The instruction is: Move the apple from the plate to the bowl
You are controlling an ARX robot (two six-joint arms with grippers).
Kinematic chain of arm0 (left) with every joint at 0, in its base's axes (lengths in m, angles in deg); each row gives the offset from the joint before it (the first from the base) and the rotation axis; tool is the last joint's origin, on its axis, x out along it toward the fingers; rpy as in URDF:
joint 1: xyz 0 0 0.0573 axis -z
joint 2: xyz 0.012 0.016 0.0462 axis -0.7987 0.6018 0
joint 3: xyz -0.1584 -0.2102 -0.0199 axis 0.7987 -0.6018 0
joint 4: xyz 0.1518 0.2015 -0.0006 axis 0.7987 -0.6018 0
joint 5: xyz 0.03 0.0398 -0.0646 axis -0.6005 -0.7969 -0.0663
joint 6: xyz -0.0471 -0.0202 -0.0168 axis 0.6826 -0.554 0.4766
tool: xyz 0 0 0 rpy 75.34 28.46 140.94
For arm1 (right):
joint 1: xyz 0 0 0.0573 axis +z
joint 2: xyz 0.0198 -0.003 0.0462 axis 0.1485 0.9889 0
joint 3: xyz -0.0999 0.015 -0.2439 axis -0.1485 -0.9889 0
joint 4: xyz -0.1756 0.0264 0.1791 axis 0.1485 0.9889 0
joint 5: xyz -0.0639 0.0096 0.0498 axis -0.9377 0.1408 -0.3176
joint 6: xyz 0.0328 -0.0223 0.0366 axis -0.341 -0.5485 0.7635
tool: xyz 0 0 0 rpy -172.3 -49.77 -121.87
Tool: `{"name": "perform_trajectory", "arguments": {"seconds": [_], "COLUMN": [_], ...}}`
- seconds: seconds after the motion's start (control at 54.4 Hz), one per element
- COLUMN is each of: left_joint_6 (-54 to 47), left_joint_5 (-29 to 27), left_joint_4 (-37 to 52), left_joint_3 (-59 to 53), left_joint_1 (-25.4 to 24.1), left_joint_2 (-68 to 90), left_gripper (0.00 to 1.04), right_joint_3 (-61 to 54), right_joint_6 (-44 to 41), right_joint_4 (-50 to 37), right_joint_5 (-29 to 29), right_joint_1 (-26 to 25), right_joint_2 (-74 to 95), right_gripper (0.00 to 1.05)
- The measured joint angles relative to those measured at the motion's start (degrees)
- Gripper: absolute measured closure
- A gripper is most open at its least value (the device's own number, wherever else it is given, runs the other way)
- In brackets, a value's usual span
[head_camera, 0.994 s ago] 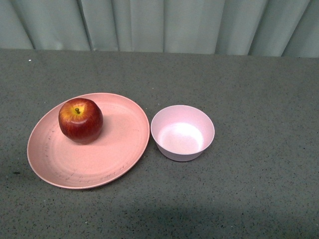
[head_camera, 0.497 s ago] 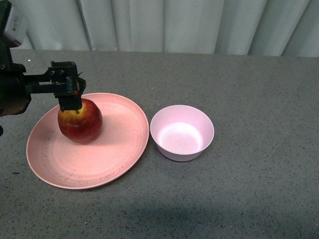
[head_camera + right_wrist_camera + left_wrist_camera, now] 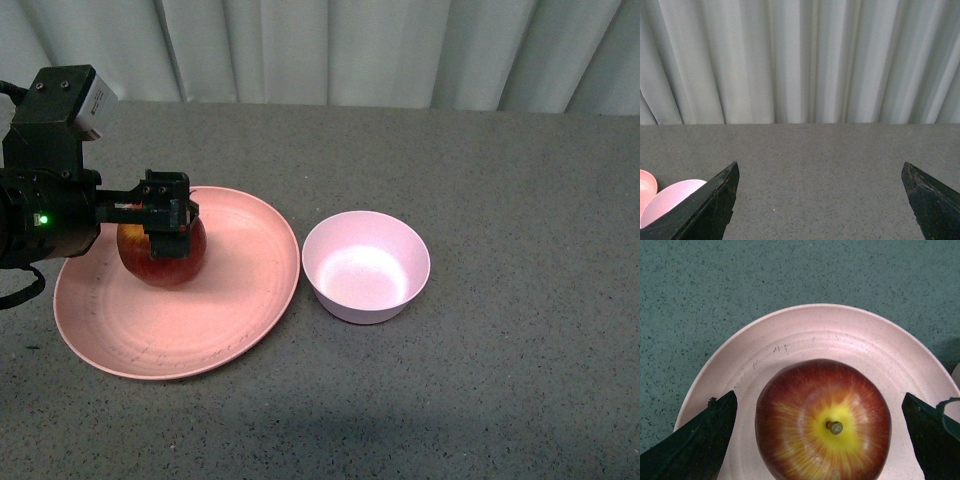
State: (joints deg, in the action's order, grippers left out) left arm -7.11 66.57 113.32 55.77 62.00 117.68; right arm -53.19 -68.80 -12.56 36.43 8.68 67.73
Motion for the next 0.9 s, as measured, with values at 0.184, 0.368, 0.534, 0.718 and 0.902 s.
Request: {"name": "perform_trajectory", "arguments": {"seconds": [0.184, 0.368, 0.534, 0.718, 0.902], "left_joint_6": [-1.22, -2.19, -2.97, -2.95, -0.46], "left_joint_5": [-0.17, -0.15, -0.24, -0.22, -0.04], "left_joint_4": [-0.39, -0.66, -0.59, -0.61, -1.77], "left_joint_3": [0.07, 0.07, 0.07, 0.00, -0.39], "left_joint_1": [-0.22, -0.20, 0.00, 0.39, 4.02], "left_joint_2": [1.11, 1.70, 1.90, 1.49, -2.91], "left_gripper": [0.07, 0.07, 0.15, 0.30, 0.31], "right_joint_3": [0.00, 0.00, 0.00, 0.00, 0.00], "right_joint_6": [0.00, 0.00, 0.00, 0.00, 0.00], "right_joint_4": [0.00, 0.00, 0.00, 0.00, 0.00], "right_joint_5": [0.02, 0.00, 0.00, 0.00, 0.02], "right_joint_1": [0.00, 0.00, 0.00, 0.00, 0.00], "right_joint_2": [0.00, 0.02, 0.00, 0.00, 0.00], "right_gripper": [0.09, 0.09, 0.09, 0.09, 0.09]}}
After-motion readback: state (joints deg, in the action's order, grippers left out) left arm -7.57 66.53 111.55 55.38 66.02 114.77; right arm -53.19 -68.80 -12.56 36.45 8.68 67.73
